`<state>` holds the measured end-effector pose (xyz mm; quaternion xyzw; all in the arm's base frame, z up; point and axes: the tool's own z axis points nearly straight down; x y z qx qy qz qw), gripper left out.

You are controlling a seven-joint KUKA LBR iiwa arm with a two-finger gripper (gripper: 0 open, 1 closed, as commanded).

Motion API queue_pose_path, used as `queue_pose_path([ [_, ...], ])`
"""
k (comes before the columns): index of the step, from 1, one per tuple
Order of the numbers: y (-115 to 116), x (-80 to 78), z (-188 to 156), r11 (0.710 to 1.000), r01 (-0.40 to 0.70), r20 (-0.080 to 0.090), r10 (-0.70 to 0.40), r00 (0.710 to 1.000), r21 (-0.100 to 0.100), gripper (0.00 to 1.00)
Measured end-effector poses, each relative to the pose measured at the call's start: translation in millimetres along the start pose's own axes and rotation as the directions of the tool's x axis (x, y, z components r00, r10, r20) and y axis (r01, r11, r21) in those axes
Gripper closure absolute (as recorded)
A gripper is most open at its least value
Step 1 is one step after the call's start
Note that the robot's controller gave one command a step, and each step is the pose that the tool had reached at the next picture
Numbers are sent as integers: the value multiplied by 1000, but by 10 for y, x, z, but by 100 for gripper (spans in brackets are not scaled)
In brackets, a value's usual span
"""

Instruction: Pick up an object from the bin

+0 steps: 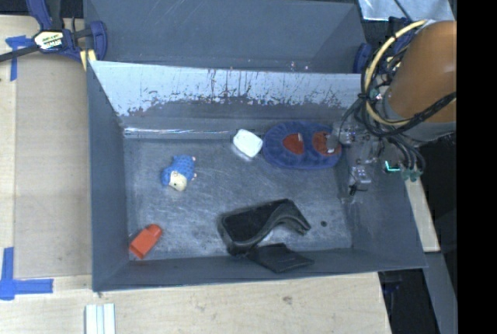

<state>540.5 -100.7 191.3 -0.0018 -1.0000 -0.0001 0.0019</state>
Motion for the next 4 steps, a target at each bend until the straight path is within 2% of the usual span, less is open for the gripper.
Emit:
queue_pose_path([
  [1, 97, -451, 1066, 1000, -20, 2, 20, 1000, 0, 0],
  [2, 261, -658, 1211, 995, -97, 4, 97, 995, 3, 0],
  [3, 269, -678, 1177, 996, -94, 11, 94, 995, 1, 100],
  [4, 312, -654, -326, 994, -112, 16, 112, 994, 0, 100],
])
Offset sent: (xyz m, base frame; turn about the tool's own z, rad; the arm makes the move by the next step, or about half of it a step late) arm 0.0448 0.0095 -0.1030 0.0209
